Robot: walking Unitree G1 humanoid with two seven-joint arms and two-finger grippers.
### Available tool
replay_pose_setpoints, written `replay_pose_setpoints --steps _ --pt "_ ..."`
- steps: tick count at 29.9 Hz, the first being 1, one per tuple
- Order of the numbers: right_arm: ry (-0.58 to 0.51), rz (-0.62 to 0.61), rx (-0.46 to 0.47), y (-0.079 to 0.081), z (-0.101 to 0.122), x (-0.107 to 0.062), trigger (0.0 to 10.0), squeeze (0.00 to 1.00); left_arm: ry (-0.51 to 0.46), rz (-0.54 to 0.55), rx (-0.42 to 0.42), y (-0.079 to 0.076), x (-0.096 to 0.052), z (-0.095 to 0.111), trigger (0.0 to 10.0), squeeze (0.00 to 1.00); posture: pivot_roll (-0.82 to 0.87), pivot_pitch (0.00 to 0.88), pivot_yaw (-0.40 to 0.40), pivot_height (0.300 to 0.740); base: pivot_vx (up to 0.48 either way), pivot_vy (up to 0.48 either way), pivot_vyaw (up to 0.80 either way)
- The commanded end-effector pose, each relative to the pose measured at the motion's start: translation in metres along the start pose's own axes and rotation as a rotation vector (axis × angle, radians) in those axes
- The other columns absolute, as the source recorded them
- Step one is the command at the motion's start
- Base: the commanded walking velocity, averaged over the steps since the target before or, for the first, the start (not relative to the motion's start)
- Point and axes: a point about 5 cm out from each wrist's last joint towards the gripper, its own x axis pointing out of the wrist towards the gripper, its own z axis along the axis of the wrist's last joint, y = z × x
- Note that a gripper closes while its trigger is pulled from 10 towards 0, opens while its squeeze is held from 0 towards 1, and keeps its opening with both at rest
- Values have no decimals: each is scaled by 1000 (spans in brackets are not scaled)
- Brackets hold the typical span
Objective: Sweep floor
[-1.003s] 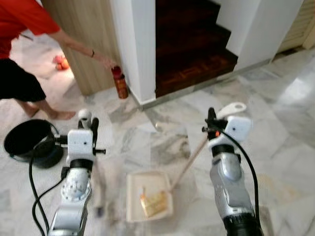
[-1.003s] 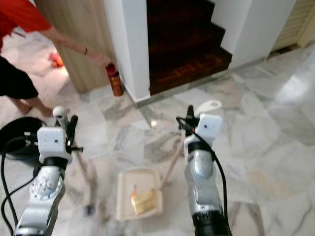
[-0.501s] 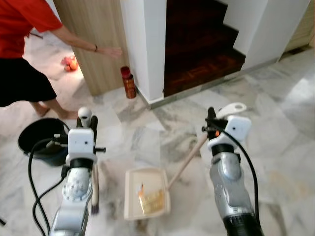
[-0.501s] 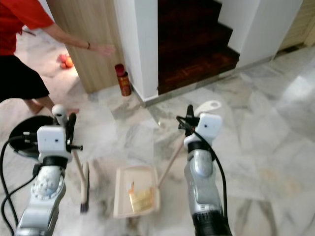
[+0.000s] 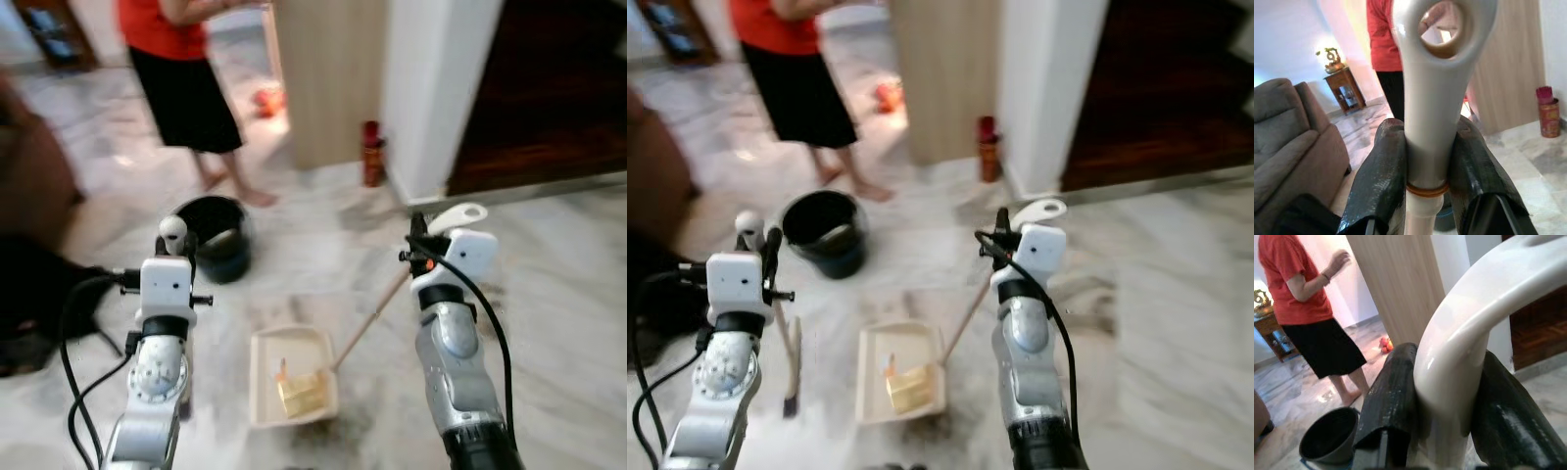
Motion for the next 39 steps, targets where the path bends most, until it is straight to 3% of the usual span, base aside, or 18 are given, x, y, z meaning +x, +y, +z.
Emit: replay_pose_setpoints --steps 1,17,30,39 --pt "-29 2 -13 1 7 2 10000 0 -40 4 -3 2 3 10 10000 0 94 106 48 740 0 247 0" --pt "-35 2 -20 0 9 3 10000 0 -39 4 -7 1 4 10 10000 0 94 127 48 740 0 248 0" --pt "-27 4 -19 2 8 2 10000 0 -33 4 -6 0 4 10 10000 0 95 134 48 740 0 208 764" --pt "-31 18 4 4 10 3 10000 0 -45 -22 -8 -5 3 11 10000 0 99 118 48 740 0 0 0"
